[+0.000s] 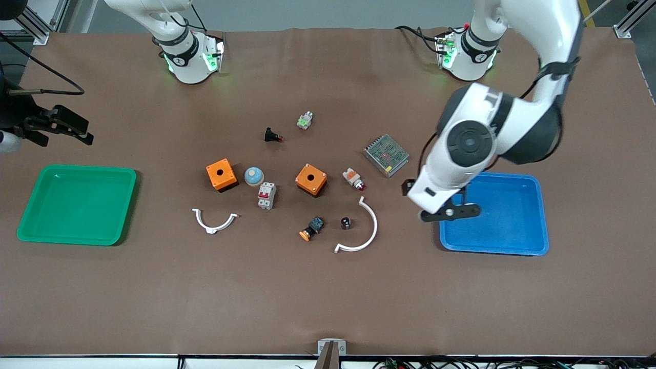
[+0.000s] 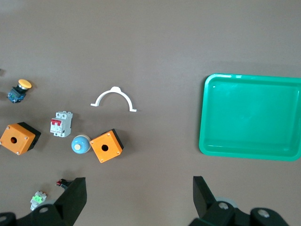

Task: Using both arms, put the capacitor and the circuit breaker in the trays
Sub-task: 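Move both grippers from rest toward the parts in the table middle, then grasp the circuit breaker with the right gripper while the left gripper approaches the capacitor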

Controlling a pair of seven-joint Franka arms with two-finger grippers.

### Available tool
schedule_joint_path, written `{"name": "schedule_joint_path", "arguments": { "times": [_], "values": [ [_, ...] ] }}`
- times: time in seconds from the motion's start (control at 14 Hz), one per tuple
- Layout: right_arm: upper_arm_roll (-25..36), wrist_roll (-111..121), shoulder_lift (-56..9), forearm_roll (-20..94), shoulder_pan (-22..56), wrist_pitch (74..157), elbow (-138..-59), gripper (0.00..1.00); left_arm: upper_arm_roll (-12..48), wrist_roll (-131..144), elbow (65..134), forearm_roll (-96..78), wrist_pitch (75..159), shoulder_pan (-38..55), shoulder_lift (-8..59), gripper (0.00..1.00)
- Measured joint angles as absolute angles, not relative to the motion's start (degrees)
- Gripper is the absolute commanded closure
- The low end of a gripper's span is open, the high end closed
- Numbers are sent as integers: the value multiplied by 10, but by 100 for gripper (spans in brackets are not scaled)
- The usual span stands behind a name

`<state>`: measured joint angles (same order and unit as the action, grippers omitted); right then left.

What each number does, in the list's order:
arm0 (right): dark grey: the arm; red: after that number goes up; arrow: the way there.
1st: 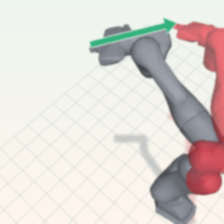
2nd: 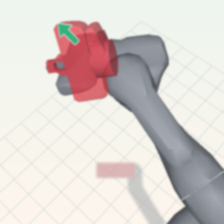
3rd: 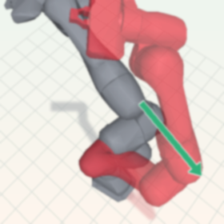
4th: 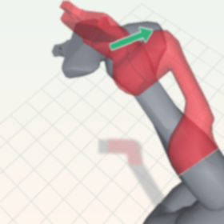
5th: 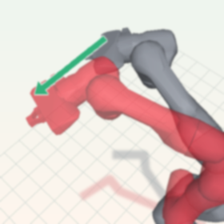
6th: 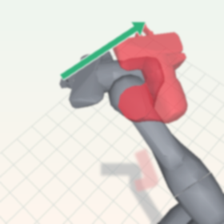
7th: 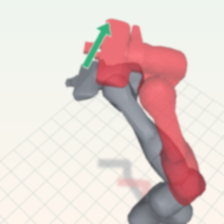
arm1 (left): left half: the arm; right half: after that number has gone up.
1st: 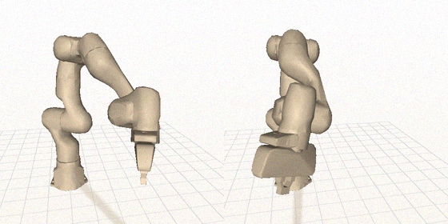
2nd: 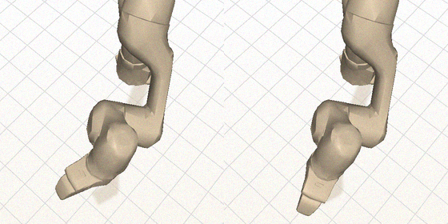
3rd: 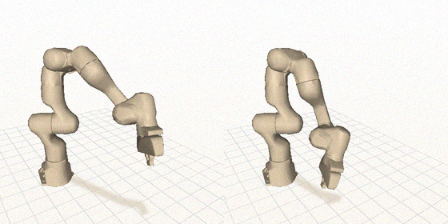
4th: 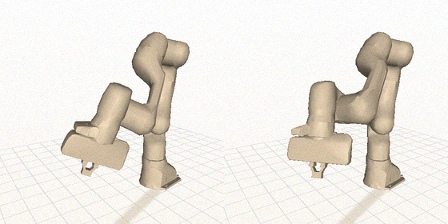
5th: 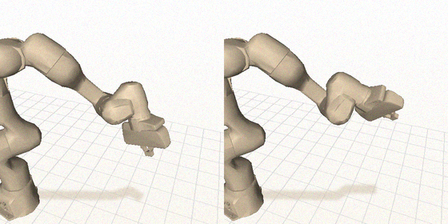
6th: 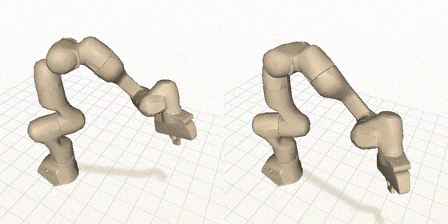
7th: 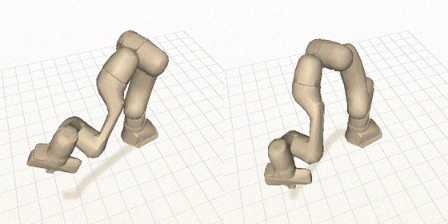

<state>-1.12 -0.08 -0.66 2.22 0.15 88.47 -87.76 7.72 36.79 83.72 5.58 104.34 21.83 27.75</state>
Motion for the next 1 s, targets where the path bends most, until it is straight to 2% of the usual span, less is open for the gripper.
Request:
{"name": "schedule_joint_path", "arguments": {
  "times": [0.29,0.5,0.79,1.0],
  "values": [
    [-17,-3,-17,22,58,884,-879,0,77,439,835,56,1131,264,337,17],
    [-19,-87,-54,22,129,903,-890,0,77,458,831,56,1160,286,372,18],
    [-20,-235,-133,22,218,1005,-930,0,77,473,824,56,1163,310,379,18],
    [-20,-276,-180,22,244,1114,-979,0,77,473,819,56,1171,311,378,18]
  ]
}}
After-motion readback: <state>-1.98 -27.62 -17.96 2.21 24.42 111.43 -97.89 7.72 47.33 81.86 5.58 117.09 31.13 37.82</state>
